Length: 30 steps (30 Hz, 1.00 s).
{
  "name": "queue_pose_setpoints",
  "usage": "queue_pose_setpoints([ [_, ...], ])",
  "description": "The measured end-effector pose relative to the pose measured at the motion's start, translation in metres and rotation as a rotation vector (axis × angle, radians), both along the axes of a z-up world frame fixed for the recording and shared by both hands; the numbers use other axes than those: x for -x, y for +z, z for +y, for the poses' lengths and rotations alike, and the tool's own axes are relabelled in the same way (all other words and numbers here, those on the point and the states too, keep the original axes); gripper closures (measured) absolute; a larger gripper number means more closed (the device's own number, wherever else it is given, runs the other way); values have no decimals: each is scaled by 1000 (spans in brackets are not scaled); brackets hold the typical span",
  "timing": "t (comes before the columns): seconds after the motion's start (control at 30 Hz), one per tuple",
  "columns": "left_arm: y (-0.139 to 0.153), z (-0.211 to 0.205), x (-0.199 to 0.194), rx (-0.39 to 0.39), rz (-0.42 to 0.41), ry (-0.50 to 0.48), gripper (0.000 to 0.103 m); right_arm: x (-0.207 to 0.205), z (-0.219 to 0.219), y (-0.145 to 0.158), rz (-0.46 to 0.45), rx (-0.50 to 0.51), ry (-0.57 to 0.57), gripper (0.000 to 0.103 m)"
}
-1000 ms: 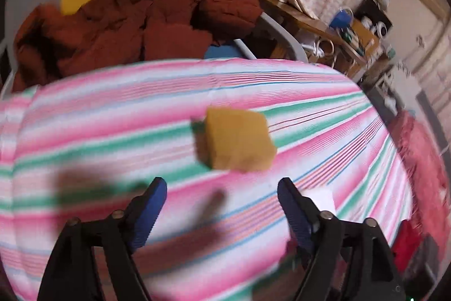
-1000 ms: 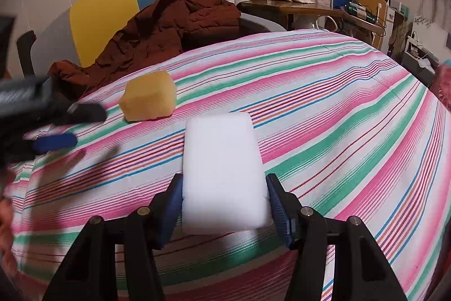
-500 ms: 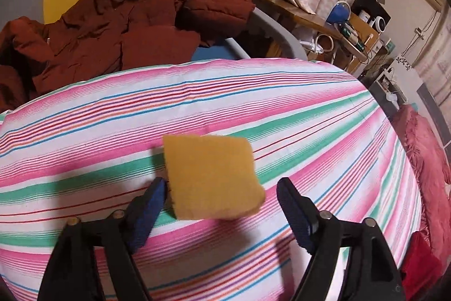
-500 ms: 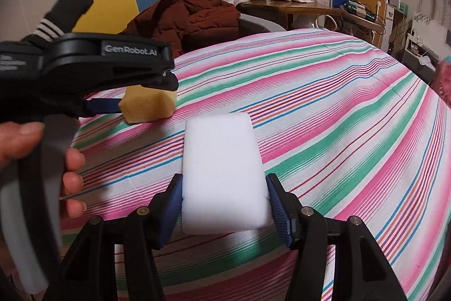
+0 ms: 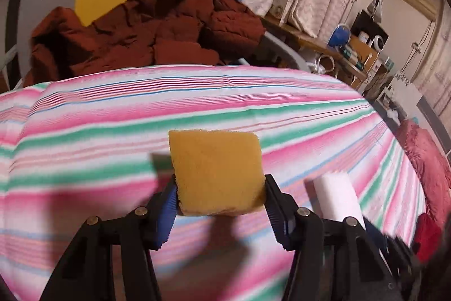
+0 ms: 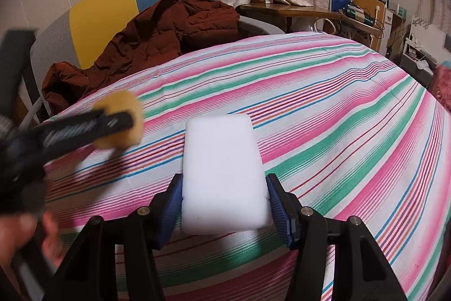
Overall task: Organize objects
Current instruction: 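Grasp the second yellow sponge with the left tool, then drop sponge into tray with left tool while right tool carries white block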
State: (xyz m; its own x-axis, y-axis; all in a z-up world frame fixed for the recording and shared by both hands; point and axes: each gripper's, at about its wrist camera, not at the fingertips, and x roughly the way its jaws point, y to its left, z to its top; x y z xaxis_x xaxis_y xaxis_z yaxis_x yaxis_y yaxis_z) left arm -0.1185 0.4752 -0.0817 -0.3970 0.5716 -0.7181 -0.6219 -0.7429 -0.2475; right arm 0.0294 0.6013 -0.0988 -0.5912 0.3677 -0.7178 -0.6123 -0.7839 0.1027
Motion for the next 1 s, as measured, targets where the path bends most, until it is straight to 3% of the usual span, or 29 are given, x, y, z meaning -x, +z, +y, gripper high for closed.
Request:
queue_pose_setpoints([
  [0.4,54,-140,-47,-192,89,150,46,5,-6,0,-33,-50,-2,45],
  [0.6,80,-209,-74,-221,190,238,45,4,-13,5,-42,-98,2,46],
  [0.83,80,-286,-92,-220,166,333,45,8,-44,20,-32,-243,59,46],
  [1.0,82,-342,-93,-212,168,421,45,3,-65,22,-26,-274,131,46],
])
